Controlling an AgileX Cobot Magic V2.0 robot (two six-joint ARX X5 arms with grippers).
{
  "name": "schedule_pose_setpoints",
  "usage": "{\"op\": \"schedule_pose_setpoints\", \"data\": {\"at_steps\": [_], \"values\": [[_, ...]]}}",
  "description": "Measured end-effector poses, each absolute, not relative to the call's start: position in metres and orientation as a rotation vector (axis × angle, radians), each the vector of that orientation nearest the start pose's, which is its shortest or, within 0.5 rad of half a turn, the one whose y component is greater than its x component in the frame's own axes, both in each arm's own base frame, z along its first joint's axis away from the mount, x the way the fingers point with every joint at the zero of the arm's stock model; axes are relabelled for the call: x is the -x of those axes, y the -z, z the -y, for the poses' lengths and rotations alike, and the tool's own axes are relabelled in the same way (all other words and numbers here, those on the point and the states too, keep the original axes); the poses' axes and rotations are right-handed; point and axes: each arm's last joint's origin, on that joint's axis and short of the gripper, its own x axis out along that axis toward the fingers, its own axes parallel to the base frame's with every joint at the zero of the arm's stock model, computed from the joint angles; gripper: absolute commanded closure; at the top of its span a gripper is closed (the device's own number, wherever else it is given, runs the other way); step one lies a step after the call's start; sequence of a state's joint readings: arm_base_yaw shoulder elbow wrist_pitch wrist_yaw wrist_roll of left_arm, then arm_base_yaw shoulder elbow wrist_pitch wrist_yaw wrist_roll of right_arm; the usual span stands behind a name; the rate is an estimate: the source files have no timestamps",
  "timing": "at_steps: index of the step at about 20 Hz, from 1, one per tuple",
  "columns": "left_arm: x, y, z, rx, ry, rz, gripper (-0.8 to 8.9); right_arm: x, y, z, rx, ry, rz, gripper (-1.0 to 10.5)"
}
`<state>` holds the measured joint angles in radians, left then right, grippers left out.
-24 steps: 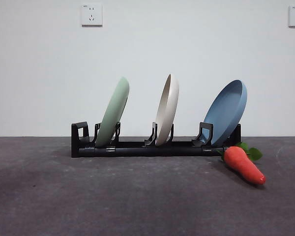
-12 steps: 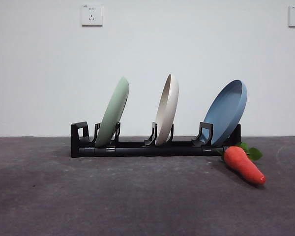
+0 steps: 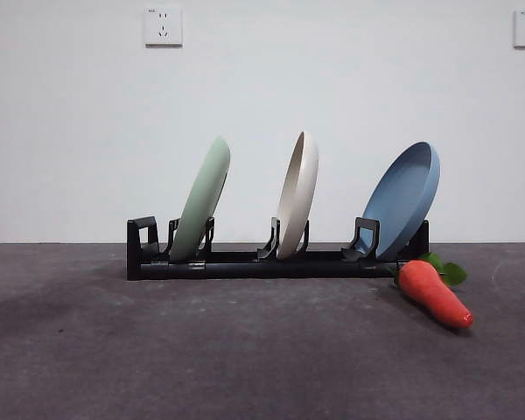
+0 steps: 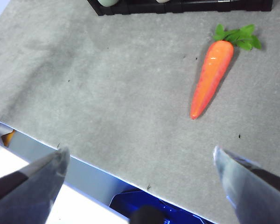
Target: Take the green plate from the plate rack,put the plate on the table,take the carrot from the table,put the carrot in the plate
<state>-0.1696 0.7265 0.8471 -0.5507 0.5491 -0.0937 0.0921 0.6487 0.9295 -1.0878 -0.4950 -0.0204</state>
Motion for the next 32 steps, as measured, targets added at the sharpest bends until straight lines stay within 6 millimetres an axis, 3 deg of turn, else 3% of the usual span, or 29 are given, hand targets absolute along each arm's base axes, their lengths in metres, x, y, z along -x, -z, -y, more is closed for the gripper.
{"op": "schedule_pose_setpoints", "data": {"at_steps": [11,14,18,23,28,29,32], "values": [[-0.287,-0.342,0.116,-0.028,0.586,-0.410,2.49,-0.102,-0.317,-0.023,-0.156,-0.558,-0.848,3.8],[-0.326,-0.330,0.133,-0.049,0.573,-0.410,2.49,-0.102,-0.317,-0.023,-0.156,-0.558,-0.849,3.8],[-0.367,-0.299,0.147,-0.069,0.529,-0.429,2.49,-0.102,-0.317,-0.023,-0.157,-0.557,-0.856,3.8],[-0.385,-0.268,0.155,-0.084,0.528,-0.465,2.69,-0.101,-0.316,-0.023,-0.160,-0.556,-0.869,3.8],[-0.386,-0.262,0.157,-0.089,0.535,-0.478,6.77,-0.101,-0.316,-0.023,-0.160,-0.556,-0.869,3.8],[-0.386,-0.262,0.158,-0.088,0.539,-0.479,7.23,-0.101,-0.316,-0.023,-0.160,-0.556,-0.869,3.8],[-0.385,-0.262,0.158,-0.082,0.560,-0.480,7.34,-0.101,-0.316,-0.023,-0.160,-0.556,-0.869,3.8]]}}
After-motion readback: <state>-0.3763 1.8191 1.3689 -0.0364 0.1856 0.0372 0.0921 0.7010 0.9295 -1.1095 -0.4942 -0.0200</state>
